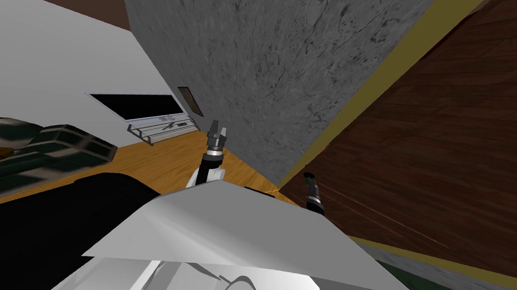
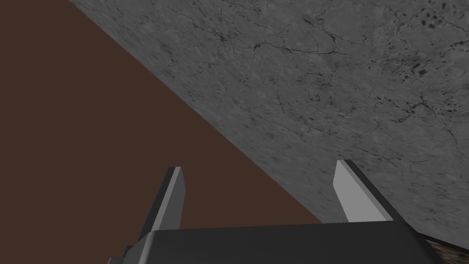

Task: Pull the door open

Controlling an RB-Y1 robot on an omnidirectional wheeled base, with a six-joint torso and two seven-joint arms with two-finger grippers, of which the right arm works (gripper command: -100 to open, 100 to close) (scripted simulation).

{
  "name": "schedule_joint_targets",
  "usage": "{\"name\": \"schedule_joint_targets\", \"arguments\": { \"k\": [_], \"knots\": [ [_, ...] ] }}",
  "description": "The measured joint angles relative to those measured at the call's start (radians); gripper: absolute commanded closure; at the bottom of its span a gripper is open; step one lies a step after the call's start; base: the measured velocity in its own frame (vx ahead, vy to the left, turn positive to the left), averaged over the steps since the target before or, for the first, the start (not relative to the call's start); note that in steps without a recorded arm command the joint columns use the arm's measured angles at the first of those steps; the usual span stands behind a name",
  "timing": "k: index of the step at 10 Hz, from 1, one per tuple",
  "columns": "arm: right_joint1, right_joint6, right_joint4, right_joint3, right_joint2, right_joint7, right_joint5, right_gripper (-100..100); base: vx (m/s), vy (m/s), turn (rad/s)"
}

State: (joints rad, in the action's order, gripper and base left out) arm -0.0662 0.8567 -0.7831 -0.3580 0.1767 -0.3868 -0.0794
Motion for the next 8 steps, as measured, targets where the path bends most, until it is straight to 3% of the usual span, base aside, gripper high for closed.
{"name": "schedule_joint_targets", "arguments": {
  "k": [8],
  "knots": [
    [0.001,-0.005,0.006,0.027,0.011,0.191,0.095,100,-0.056,-0.017,0.077]
  ]
}}
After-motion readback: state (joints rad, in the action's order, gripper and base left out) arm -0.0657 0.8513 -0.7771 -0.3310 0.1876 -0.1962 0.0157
